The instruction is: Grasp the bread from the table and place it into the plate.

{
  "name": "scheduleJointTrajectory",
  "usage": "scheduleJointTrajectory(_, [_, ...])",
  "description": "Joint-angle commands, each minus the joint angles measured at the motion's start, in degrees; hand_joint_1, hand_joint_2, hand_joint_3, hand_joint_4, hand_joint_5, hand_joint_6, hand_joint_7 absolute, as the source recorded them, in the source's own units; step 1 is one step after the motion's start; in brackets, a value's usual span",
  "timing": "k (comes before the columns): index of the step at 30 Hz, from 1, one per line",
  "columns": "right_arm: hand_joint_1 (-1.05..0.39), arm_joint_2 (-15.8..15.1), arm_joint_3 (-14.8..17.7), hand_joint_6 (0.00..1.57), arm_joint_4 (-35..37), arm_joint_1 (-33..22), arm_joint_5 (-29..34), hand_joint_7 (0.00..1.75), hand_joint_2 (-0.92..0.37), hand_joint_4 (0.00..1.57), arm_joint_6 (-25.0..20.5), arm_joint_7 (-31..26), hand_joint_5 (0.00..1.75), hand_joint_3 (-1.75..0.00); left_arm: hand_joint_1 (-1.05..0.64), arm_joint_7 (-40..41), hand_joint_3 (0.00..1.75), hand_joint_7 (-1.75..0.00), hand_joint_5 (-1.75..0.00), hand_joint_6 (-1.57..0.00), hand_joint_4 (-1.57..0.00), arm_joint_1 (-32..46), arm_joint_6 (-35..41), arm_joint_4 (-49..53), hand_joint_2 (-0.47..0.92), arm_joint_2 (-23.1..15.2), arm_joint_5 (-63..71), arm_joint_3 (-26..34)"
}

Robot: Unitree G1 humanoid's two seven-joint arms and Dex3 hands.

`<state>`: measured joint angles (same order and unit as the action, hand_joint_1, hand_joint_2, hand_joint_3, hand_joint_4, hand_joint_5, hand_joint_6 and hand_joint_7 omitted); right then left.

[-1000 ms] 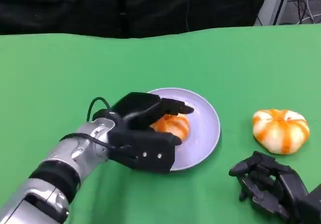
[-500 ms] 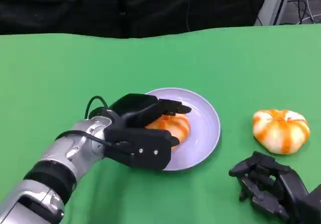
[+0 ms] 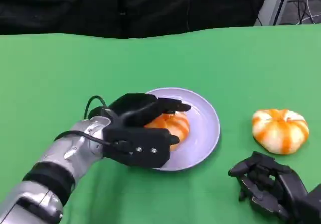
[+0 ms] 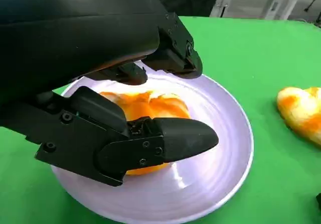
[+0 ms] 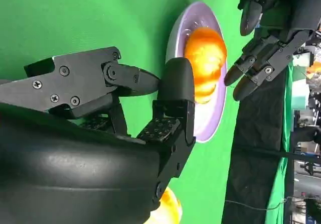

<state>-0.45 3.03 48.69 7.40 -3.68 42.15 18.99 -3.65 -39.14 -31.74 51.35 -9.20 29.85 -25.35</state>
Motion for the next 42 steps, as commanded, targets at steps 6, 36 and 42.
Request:
scheduleJointTrajectory(6, [-0.25, -1.02, 0.82, 0.76, 1.47, 0.04, -0.63, 1.06, -0.92, 0.68, -0.81, 0.73, 1.75, -0.47, -0.88, -2.09, 0.74, -0.01, -0.02, -0.44, -0.48, 4.1, -2.44, -4.65, 0.92, -1.71, -6.22, 4.47])
scheduleJointTrajectory(36, [-0.27, -1.27, 0.91, 0.75, 2.08, 0.34, -0.24, 1.08, -0.92, 0.66, 0.08, 0.55, 1.75, -0.46, -0.67, -23.61, 0.53, -0.02, -0.03, -0.57, -0.62, 24.2, -0.09, -26.25, 0.92, 4.14, -47.46, 21.74])
scheduleJointTrajectory(42, [-0.28, -1.43, 1.09, 0.74, 2.82, 0.53, -0.66, 1.08, -0.92, 0.67, 0.52, 1.16, 1.75, -0.46, -0.66, -28.46, 0.43, -0.03, -0.05, -0.64, -0.74, 28.86, 5.82, -29.78, 0.92, 5.43, -56.5, 26.54])
